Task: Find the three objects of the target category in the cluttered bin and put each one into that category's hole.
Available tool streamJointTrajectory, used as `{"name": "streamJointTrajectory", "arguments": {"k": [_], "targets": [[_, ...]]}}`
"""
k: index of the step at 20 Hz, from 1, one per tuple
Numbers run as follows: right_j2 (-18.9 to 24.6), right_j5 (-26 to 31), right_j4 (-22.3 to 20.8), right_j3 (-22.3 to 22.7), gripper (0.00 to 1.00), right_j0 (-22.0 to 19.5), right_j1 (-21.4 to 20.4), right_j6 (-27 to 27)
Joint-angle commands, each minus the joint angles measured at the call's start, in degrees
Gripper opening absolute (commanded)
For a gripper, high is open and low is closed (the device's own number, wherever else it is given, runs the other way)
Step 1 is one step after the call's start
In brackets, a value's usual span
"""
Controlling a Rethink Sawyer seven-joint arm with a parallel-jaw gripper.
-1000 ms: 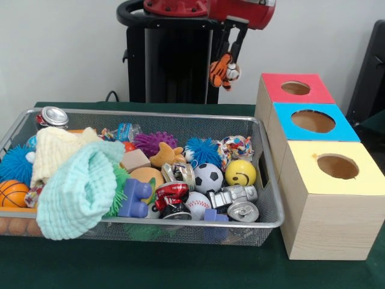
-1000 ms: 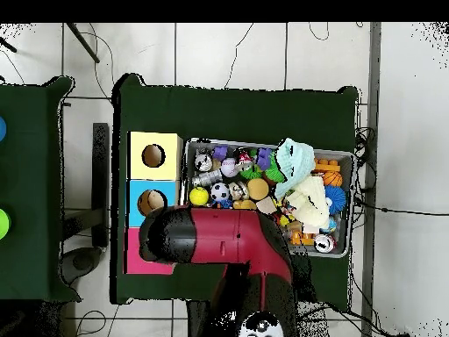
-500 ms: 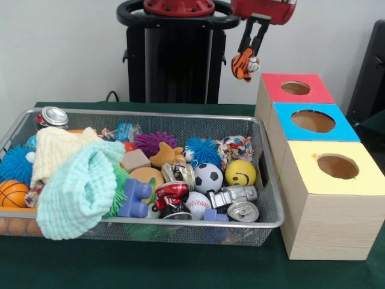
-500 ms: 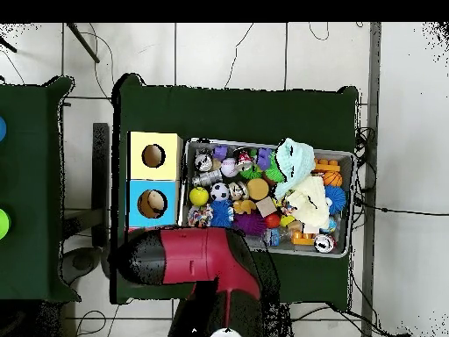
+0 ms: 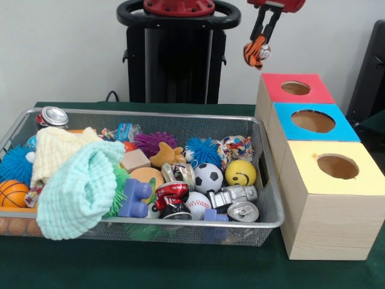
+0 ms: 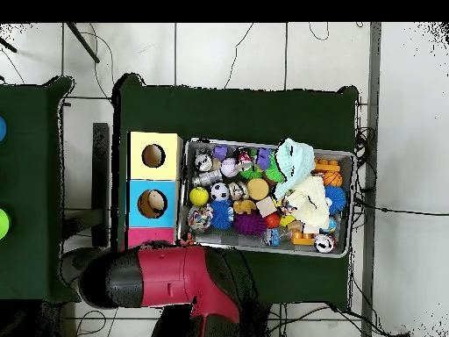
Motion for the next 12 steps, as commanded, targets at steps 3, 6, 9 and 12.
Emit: {"name": "streamJointTrajectory", "arguments": {"k": [3,6,9,12], "targets": [[-2.11,-0.93,3.41,3.77,0.00,3.59,0.29,18.27],[-2.45,-2.77,4.37,4.45,0.00,4.76,1.30,19.08],[-3.26,-3.61,4.64,4.08,0.00,5.97,2.29,19.84],[-3.65,-4.34,4.66,3.84,0.00,6.62,3.02,20.14]]}}
